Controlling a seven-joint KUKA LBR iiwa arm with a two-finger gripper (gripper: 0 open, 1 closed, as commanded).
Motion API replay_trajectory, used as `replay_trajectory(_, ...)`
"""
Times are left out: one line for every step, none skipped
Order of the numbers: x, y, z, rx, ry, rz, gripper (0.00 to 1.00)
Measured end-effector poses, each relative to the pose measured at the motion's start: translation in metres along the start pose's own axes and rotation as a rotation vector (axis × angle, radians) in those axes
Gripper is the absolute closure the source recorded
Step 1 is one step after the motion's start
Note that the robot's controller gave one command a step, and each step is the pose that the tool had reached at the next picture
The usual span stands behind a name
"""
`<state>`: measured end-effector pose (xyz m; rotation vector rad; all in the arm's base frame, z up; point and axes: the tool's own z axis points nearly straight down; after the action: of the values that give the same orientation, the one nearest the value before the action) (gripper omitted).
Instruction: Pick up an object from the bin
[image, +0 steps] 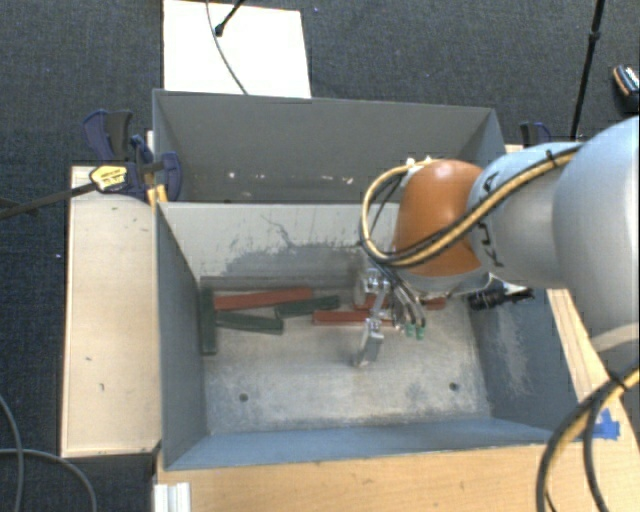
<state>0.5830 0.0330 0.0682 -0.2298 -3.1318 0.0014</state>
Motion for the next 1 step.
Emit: replay_trajectory(-0.0032, 0.0035, -0.0065, -0.004, -0.011, -0.003, 1.00)
